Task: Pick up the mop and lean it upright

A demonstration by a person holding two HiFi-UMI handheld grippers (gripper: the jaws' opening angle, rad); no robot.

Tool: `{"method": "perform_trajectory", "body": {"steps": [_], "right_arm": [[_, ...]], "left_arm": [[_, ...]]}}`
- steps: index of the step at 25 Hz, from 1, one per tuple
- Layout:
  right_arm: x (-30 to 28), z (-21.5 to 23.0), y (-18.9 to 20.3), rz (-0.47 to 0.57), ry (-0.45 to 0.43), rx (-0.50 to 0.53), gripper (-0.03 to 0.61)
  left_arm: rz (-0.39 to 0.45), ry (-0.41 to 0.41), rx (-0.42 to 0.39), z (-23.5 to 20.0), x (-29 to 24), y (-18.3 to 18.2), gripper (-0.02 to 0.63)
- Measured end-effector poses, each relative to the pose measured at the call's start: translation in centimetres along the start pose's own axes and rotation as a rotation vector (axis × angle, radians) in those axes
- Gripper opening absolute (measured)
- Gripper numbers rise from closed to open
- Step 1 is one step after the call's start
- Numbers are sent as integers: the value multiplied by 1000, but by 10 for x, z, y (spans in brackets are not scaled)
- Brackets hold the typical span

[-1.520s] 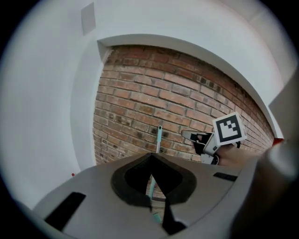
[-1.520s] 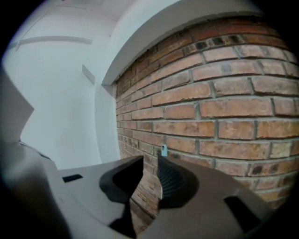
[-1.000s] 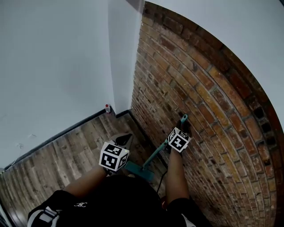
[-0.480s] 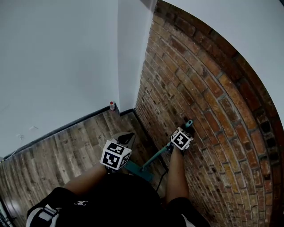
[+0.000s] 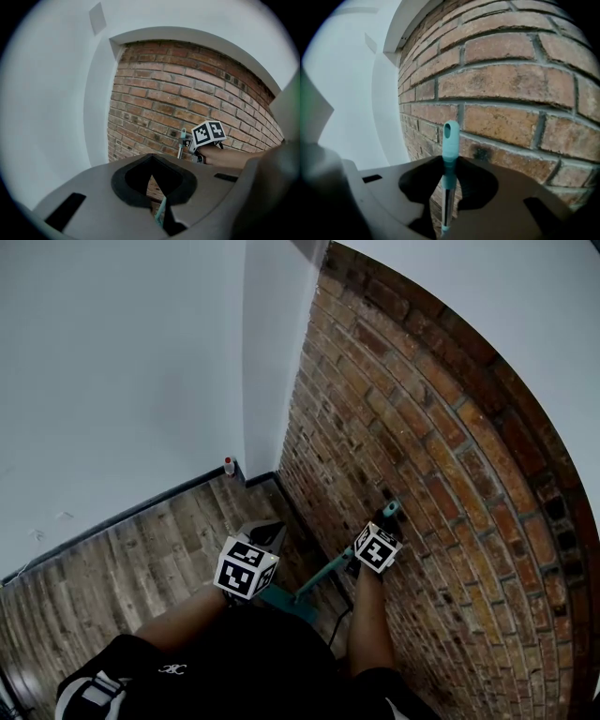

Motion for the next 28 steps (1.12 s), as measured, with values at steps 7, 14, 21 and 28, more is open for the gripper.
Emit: {"method": "perform_trajectory", "body": {"steps": [7,14,21,28], "right_arm": [[37,-7,7,22,-17,8,103],[101,-11,23,62,-12,-7,103],[157,-20,42,106,6,-8,103],[193,-23,56,120,30,-23,103]], "left_arm": [[-2,59,-17,6,-2,-3,-8],[-24,128,-31,10,-1,3,-8],[-50,223,-70,30,-2,13,-8],[-70,309,-112,51,-4,16,-8]]}}
Point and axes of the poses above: the fingertips, and each gripper's own axes: x backward along the fingers, z to its right, y out of its underside, the point moved 4 cm from there along x, backward along the fingers, and after that the axes turned 1 degree about -x, right-handed, at the moved point
